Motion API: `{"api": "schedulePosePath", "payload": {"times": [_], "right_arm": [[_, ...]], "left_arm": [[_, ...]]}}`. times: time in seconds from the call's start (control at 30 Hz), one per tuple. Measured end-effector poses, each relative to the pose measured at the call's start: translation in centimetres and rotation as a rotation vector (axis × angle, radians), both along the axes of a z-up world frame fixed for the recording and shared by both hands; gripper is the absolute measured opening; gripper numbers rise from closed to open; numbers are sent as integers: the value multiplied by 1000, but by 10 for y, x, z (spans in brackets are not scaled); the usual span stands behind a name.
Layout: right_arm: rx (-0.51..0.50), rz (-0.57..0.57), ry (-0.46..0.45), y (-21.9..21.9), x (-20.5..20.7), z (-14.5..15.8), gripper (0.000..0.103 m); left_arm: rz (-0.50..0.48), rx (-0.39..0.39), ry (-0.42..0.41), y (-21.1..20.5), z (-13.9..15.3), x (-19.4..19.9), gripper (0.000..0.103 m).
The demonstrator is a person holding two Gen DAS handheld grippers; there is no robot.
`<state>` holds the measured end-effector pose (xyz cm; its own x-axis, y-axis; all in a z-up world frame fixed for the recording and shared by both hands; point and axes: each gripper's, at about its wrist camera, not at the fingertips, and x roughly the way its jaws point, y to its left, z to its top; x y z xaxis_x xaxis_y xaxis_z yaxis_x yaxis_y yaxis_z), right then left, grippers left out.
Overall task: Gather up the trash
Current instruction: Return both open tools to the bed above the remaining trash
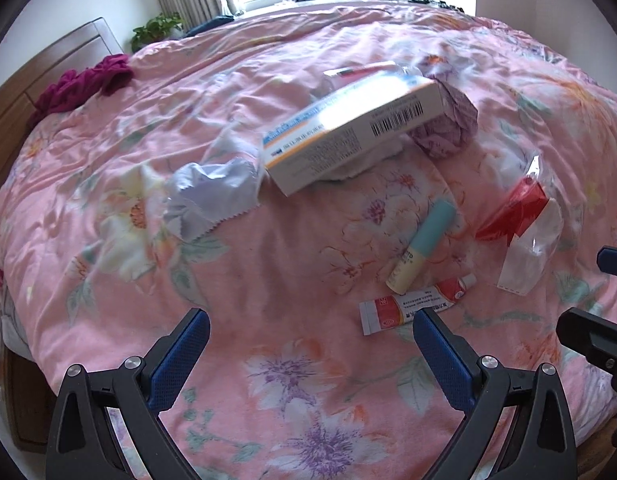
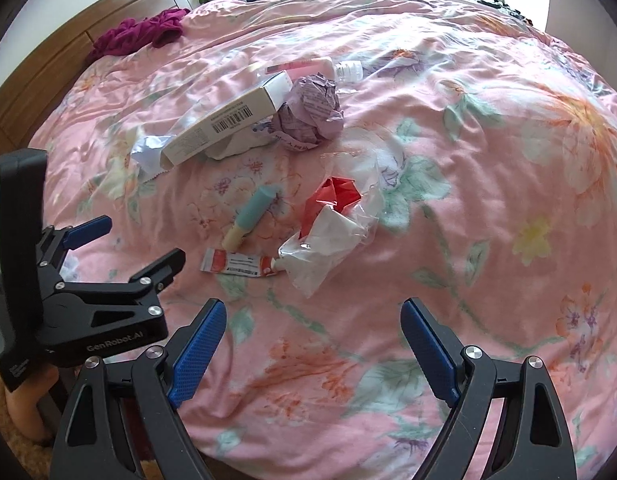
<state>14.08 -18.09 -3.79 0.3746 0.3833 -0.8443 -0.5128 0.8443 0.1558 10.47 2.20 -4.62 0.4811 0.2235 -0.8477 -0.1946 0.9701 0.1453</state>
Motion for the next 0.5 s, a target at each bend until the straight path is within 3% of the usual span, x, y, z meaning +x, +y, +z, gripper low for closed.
{"api": "schedulePosePath", "payload": {"times": [0.5], "right_arm": [[-57,-1,-22,2,2,-2,88]], "left_arm": [[-19,-25,23,0,-13,7,102]]}}
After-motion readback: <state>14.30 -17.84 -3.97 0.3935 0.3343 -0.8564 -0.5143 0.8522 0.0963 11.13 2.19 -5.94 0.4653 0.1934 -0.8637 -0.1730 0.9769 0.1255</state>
